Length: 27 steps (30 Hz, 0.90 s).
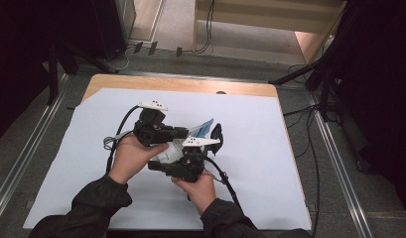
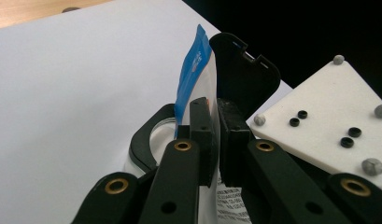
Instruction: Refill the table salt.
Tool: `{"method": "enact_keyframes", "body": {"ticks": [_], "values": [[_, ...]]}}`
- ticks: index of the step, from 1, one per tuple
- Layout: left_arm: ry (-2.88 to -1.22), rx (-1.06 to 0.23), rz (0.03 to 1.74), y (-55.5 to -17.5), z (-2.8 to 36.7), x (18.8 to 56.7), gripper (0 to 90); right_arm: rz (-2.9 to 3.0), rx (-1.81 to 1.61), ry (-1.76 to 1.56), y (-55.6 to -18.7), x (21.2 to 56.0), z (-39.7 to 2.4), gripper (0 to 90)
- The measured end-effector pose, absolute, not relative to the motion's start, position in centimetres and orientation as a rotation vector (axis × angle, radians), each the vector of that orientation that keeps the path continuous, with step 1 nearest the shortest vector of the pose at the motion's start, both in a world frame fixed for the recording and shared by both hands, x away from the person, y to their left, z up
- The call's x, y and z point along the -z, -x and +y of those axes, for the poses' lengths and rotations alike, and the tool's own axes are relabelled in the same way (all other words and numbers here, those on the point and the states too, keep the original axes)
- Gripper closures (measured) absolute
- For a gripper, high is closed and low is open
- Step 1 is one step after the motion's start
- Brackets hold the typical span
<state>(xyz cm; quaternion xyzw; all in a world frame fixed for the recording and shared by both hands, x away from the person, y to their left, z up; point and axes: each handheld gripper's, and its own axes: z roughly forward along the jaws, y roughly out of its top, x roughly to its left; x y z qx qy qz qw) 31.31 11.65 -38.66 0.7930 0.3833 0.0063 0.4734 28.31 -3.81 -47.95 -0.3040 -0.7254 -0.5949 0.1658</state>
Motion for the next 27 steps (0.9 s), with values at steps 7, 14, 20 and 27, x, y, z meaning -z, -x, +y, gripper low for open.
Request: {"method": "enact_keyframes", "body": {"ticks": [7, 14, 20, 27], "values": [[-1.935, -0.012, 0.941, -31.24, 11.58, 38.63, 87.3, -2.087, 1.694, 0.857, -28.24, 47.90, -3.83, 63.2], [-1.935, -0.009, 0.947, -31.39, 11.71, 38.71, 86.7, -2.046, 1.682, 0.861, -28.39, 48.03, -3.85, 64.1], [-1.934, -0.003, 0.948, -31.47, 11.68, 38.80, 86.8, -2.033, 1.673, 0.865, -28.44, 48.11, -3.86, 64.2], [-1.936, 0.007, 0.956, -31.60, 11.63, 38.93, 87.2, -2.035, 1.665, 0.870, -28.43, 48.19, -3.79, 64.2]]}}
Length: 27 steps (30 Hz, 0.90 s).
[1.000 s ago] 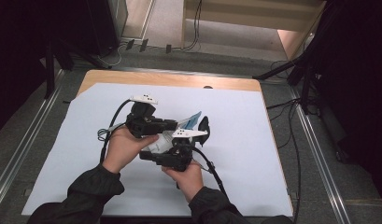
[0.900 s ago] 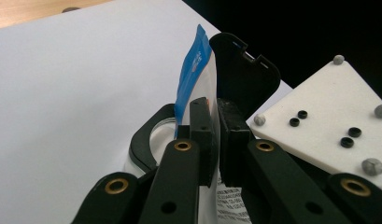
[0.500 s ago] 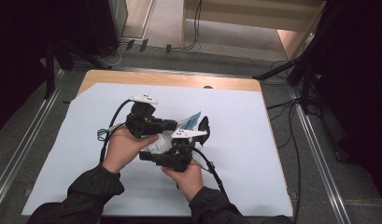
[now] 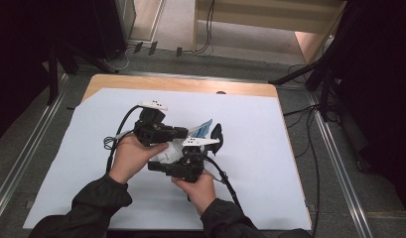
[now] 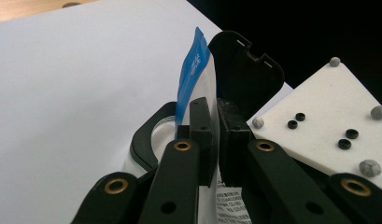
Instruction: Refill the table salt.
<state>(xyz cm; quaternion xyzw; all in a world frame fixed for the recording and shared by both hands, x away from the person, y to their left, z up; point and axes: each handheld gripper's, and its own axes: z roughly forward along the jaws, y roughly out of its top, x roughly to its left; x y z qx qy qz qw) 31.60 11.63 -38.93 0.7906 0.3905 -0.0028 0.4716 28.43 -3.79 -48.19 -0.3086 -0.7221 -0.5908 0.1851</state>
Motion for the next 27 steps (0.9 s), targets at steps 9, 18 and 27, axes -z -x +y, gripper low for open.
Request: {"method": "enact_keyframes", "body": {"ticks": [9, 18, 27], "values": [[-1.938, 0.004, 0.962, -31.70, 11.57, 39.01, 87.4, -2.027, 1.660, 0.872, -28.53, 48.29, -3.76, 64.1], [-1.932, 0.003, 0.958, -31.69, 11.41, 38.84, 87.3, -2.015, 1.671, 0.868, -28.59, 48.20, -3.86, 64.1], [-1.936, 0.001, 0.949, -31.69, 11.36, 38.69, 86.9, -2.016, 1.679, 0.867, -28.57, 48.07, -3.90, 64.0]]}}
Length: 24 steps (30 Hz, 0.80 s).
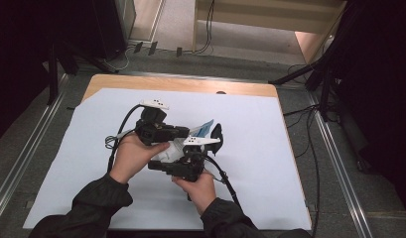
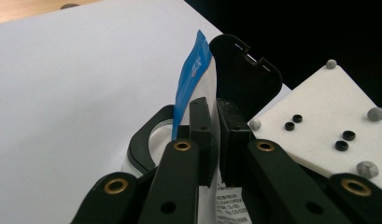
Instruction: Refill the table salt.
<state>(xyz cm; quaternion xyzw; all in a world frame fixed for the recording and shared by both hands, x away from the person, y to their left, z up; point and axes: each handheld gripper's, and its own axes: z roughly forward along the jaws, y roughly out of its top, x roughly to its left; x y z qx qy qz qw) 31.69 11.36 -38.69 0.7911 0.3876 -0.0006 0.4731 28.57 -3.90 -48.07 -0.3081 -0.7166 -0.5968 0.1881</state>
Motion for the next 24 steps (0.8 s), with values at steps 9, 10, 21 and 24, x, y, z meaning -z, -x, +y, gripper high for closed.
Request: {"method": "enact_keyframes", "body": {"ticks": [9, 10, 21, 24], "values": [[-1.955, 0.005, 0.947, -31.7, 11.5, 39.0, 86.2, -2.041, 1.667, 0.868, -28.5, 48.2, -3.9, 63.6], [-1.955, 0.008, 0.948, -31.7, 11.5, 39.1, 86.1, -2.047, 1.660, 0.868, -28.5, 48.3, -3.8, 63.7], [-1.970, 0.044, 0.961, -31.6, 12.4, 40.5, 84.9, -2.224, 1.637, 0.845, -28.2, 49.1, -3.4, 63.6], [-1.976, 0.049, 0.969, -31.6, 12.7, 40.8, 84.6, -2.254, 1.633, 0.844, -28.0, 49.2, -3.3, 63.5]]}}
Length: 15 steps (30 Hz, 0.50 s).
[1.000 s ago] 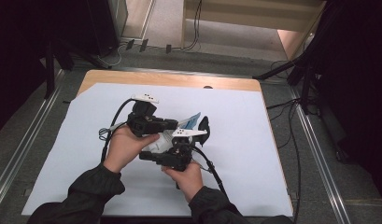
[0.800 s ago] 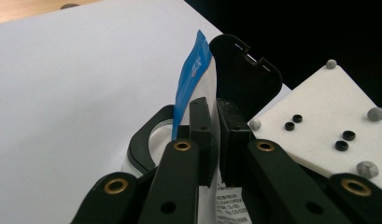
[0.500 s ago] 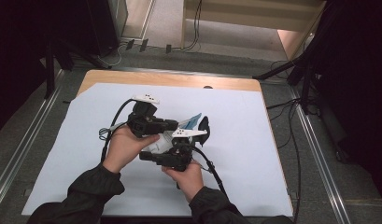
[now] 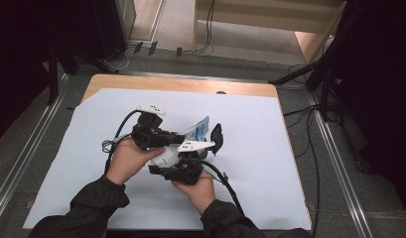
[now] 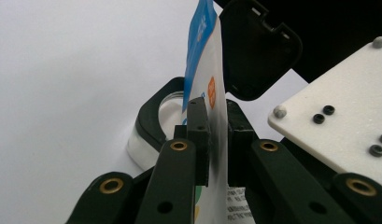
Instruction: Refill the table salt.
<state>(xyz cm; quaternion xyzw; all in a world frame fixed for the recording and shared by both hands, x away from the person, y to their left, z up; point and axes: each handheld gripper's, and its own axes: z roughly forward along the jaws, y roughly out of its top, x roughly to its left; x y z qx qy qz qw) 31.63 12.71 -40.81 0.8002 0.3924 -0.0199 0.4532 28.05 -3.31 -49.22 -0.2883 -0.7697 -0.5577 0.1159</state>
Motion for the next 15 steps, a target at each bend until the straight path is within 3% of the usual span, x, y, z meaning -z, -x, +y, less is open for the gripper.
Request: {"method": "enact_keyframes", "body": {"ticks": [15], "values": [[-1.976, 0.099, 0.967, -31.67, 13.46, 41.59, 82.7, -2.397, 1.605, 0.813, -27.78, 50.03, -2.96, 63.4]]}}
